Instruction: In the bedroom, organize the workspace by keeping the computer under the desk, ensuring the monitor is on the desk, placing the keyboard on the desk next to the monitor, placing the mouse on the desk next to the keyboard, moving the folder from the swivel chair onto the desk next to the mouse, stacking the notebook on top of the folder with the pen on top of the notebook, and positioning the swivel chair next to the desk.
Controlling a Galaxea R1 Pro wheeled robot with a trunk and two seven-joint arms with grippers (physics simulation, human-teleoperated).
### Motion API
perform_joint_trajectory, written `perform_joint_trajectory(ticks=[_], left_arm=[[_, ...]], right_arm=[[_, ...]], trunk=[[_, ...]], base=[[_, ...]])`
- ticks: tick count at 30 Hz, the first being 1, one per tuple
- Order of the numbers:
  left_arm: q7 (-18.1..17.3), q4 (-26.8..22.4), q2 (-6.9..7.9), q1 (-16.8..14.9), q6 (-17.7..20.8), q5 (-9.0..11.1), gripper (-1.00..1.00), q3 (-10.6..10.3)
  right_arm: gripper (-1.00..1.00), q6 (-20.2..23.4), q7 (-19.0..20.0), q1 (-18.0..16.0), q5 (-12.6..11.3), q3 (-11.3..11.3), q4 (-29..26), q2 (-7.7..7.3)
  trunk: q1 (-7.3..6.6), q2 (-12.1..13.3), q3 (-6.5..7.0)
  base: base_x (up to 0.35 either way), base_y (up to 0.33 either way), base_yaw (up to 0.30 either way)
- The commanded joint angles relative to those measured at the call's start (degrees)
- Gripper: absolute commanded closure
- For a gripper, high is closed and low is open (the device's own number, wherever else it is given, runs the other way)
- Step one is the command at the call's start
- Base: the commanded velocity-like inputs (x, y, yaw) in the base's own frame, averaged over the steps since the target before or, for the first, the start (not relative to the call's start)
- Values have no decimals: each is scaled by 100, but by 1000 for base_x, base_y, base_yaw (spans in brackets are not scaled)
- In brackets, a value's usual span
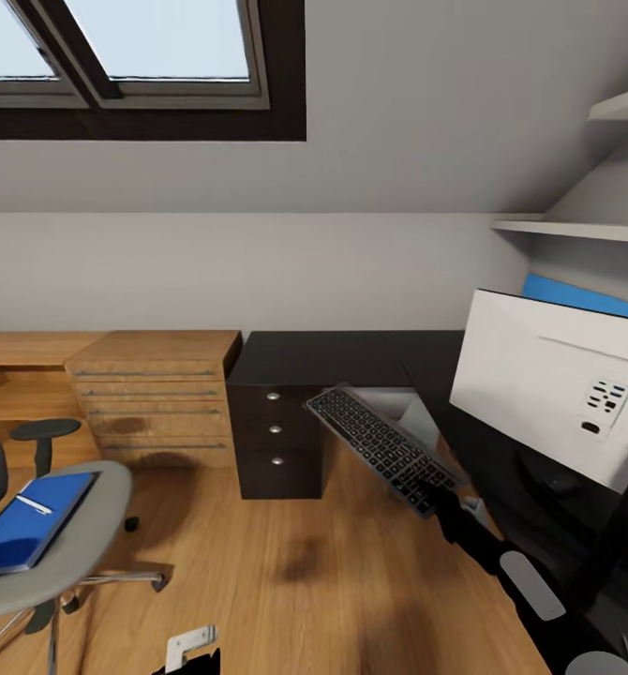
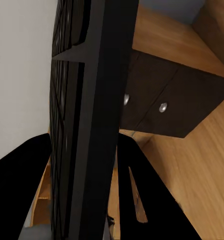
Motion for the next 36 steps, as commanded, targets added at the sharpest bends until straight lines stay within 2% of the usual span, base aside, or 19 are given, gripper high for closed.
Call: perform_joint_trajectory(ticks=[1, 4, 8, 15, 17, 21, 31, 36], left_arm=[[6, 8, -4, -4, -19, 33, -100, 7], [7, 14, -6, -4, -19, 33, -100, 7], [6, 16, -7, -4, -19, 31, -100, 7], [2, 16, -14, -4, -19, 24, -100, -1], [12, 16, -15, -4, -19, 24, -100, -2], [25, 16, -15, -4, -19, 24, -100, -2], [29, 16, -21, -4, -19, 24, -100, -6], [19, 16, -24, -4, -17, 24, -100, -10]], right_arm=[[100, -142, 7, -3, -59, 36, 2, 0], [100, -671, 45, -3, -69, 71, -7, 38], [100, -826, 65, -3, -63, 84, -59, 87], [100, -886, 40, -3, -62, 86, -203, 146], [100, -909, 9, -3, -56, 72, -208, 249], [100, -960, -7, -3, -54, 69, -210, 311], [100, -963, -17, -3, -68, 65, -205, 370], [100, -929, 32, -3, -75, 69, -188, 370]], trunk=[[1, -3, -6], [1, -3, -6], [1, -3, -6], [1, -3, -6], [-43, 77, 30], [-131, 238, 102], [-351, 639, 281], [-351, 639, 281]], base=[[55, 0, 0], [20, 0, 0], [4, 0, 0], [0, 0, 0], [0, 0, 0], [0, 0, 0], [0, 0, 0], [0, 0, 0]])
